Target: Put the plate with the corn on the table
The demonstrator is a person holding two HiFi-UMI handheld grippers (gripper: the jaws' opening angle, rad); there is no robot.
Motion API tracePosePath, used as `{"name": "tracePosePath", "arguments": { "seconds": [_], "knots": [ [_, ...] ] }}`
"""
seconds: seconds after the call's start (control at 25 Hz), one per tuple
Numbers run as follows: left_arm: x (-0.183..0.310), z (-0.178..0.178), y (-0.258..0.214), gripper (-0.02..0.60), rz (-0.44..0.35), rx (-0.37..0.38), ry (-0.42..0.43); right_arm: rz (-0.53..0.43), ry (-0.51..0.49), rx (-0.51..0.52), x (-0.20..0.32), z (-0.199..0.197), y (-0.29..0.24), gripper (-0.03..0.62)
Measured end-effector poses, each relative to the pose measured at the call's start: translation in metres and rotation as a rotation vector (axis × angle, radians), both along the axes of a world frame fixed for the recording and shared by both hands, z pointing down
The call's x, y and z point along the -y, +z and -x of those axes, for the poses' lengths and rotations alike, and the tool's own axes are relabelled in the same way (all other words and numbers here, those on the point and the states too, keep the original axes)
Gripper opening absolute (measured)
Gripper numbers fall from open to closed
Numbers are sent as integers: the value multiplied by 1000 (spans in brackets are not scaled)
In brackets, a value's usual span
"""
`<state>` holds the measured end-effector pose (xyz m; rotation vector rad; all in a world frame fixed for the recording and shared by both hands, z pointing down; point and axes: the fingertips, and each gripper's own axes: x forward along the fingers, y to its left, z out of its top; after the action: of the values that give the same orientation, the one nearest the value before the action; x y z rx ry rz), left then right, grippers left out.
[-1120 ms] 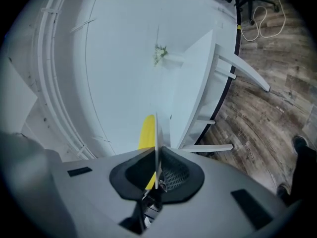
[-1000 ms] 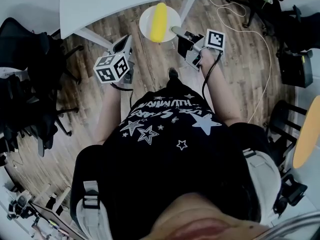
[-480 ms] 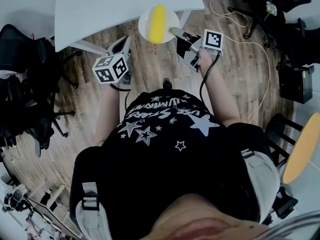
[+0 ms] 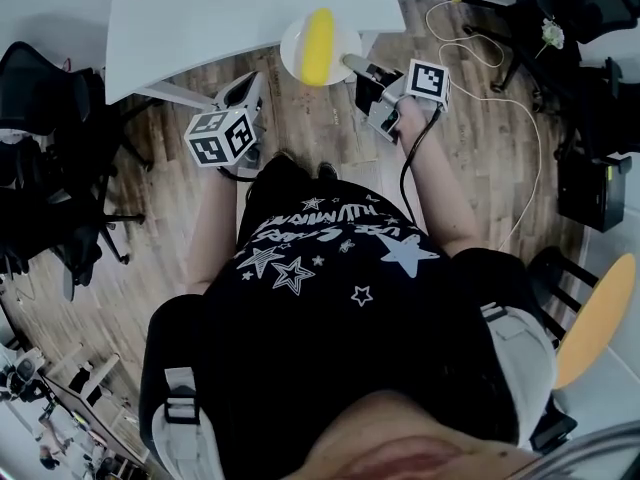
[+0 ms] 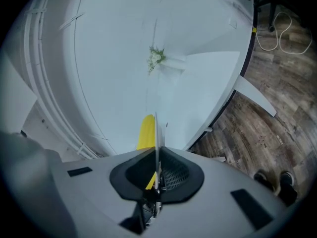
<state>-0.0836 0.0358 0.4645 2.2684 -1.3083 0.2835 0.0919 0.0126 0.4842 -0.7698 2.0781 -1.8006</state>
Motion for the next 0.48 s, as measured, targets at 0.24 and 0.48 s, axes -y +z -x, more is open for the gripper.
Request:
{"name": "tracePosePath", "arguments": {
  "seconds": [0.24,0.48],
  "knots": [
    [19,-1,6,6,8,-11,9,5,17,0,13,-3,5,23],
    [48,-14,12,6,16,-18,62,21,53,-12,36,-5,10,23]
  ]
}}
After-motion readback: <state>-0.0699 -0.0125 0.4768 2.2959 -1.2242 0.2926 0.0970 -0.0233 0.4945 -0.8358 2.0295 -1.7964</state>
